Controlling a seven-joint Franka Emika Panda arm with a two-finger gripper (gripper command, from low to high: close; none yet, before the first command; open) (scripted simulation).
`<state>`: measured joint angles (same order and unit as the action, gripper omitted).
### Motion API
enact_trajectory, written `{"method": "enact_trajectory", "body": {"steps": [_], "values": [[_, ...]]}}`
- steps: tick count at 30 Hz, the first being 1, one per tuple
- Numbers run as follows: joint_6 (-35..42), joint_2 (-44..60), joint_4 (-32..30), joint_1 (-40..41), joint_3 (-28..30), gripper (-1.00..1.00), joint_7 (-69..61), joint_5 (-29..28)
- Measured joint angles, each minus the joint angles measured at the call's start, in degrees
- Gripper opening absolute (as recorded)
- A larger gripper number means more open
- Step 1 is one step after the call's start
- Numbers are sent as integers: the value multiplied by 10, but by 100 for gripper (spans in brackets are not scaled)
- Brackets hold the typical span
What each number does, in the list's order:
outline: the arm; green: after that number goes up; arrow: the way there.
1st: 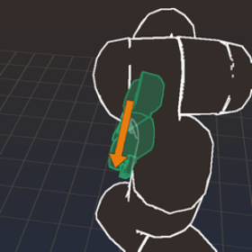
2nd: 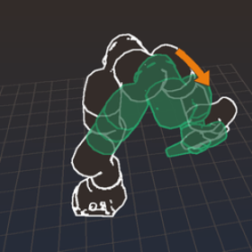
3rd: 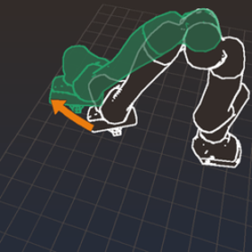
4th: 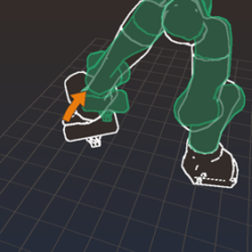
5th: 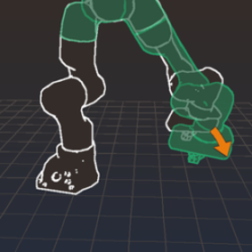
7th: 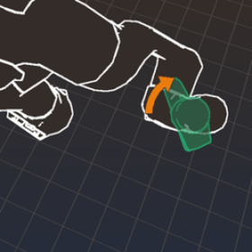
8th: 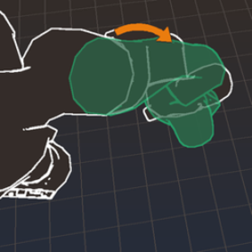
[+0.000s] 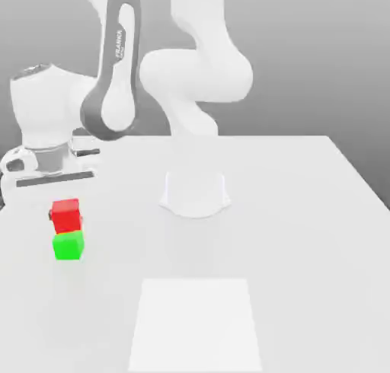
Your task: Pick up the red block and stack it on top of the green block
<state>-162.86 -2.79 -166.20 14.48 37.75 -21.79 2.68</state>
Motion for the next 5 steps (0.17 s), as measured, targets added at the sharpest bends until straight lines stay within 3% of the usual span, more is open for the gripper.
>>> {"method": "enact_trajectory", "body": {"steps": [4, 5], "values": [[-44, 44, -2, -6, -9, -100, -37, 54], [-51, 51, -3, -5, -11, 100, -42, 61]]}}
